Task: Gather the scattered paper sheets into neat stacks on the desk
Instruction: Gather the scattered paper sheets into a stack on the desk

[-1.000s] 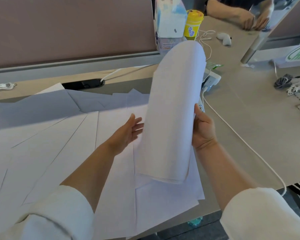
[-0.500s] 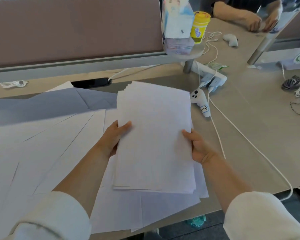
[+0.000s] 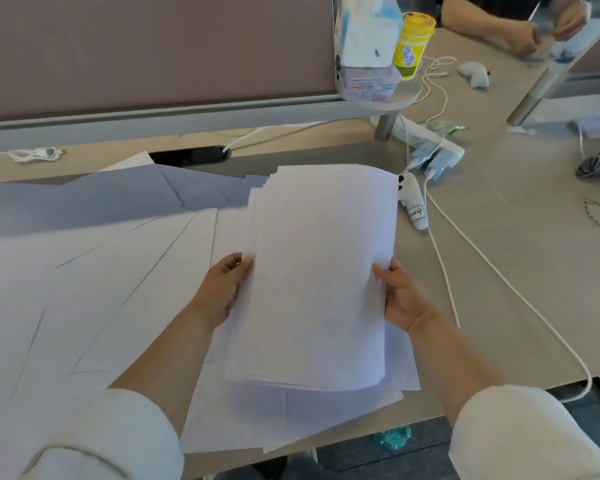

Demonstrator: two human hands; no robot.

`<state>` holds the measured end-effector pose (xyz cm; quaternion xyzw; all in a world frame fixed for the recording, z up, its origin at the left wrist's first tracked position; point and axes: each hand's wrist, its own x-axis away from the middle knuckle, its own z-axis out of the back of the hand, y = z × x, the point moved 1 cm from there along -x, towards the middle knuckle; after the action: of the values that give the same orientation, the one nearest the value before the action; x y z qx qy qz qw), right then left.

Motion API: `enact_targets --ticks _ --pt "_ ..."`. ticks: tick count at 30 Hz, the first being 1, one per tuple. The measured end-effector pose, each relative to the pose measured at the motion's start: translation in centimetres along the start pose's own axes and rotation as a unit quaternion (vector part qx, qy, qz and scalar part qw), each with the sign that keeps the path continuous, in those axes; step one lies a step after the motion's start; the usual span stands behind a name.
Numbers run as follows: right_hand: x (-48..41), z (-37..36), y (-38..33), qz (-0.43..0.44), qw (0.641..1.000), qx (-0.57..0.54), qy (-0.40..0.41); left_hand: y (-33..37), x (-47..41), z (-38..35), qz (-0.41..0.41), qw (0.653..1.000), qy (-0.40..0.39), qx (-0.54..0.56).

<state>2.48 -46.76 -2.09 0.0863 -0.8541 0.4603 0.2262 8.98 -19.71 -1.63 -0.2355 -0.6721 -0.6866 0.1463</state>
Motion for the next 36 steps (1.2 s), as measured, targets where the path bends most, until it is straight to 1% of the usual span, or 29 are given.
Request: enact_targets --ticks 1,3,7,9,11,12,14,16,18,20,22,23,24,25,28,30,31,33,36 --pt "0.1 0.2 -0.1 -0.007 1.0 -0.009 -0.004 0.0 -0.1 -0.2 0.004 1.0 -0.009 -0.015" --pt "0.0 0.6 0.1 -0.038 0.999 0.008 0.016 -0.3 -0.1 -0.4 0.022 0.998 -0.02 -0.061" --pt "0.0 1.2 1.2 -0.089 0.981 0.142 0.1 -1.4 -0.7 -0.5 0.034 0.988 0.009 -0.148" --pt "0.1 1.2 1.5 -0.068 0.974 0.175 0.126 -1.7 -0.7 -0.7 0.038 0.986 0.021 -0.163" --pt "0.2 1.2 1.5 -0.01 0.972 0.192 0.139 -1.8 -0.7 -0.7 0.023 0.984 0.019 -0.176" --pt "0.2 1.2 1.3 0.018 0.974 0.187 0.13 -1.8 -0.7 -0.7 0.013 0.986 0.021 -0.166" --pt "0.1 1.4 1.0 0.046 0.987 0.122 0.097 -1.4 -0.3 -0.6 -0.002 0.996 0.013 -0.088" --pt "0.4 1.5 0.5 0.049 0.998 0.025 0.044 -0.2 0.7 -0.9 -0.006 1.0 -0.004 -0.011" --pt "0.5 1.6 0.2 0.032 0.999 -0.018 0.004 0.8 1.7 -1.4 0.014 1.0 -0.015 0.014" --pt "0.6 1.6 0.3 0.022 0.999 -0.022 -0.004 1.3 2.1 -1.5 0.02 0.998 -0.046 0.027" --pt "0.5 1.4 0.5 0.01 1.0 0.002 0.015 1.6 2.1 -1.5 0.045 0.993 -0.093 0.056" --pt "0.4 1.2 0.6 0.004 0.999 0.038 0.037 1.6 2.0 -1.5 0.055 0.989 -0.113 0.075" --pt "0.3 1.2 0.9 -0.004 0.995 0.082 0.064 1.5 2.0 -1.4 0.063 0.988 -0.117 0.082" --pt "0.2 1.2 1.2 -0.013 0.989 0.12 0.086 1.2 1.7 -1.3 0.07 0.988 -0.113 0.085" --pt "-0.1 1.4 1.9 -0.034 0.975 0.172 0.133 0.1 0.9 -1.1 0.07 0.995 -0.03 0.06" --pt "-0.3 1.5 2.0 -0.05 0.972 0.18 0.144 -0.4 0.8 -0.8 0.078 0.996 0.033 -0.003" --pt "-0.4 1.5 2.0 -0.057 0.97 0.183 0.15 -0.7 0.7 -0.6 0.084 0.995 0.049 -0.031" --pt "-0.6 1.5 2.0 -0.066 0.967 0.186 0.16 -0.9 0.8 -0.5 0.091 0.994 0.052 -0.042" --pt "-0.6 1.3 2.0 -0.064 0.965 0.193 0.163 0.0 1.5 -1.0 0.086 0.995 0.035 0.019"
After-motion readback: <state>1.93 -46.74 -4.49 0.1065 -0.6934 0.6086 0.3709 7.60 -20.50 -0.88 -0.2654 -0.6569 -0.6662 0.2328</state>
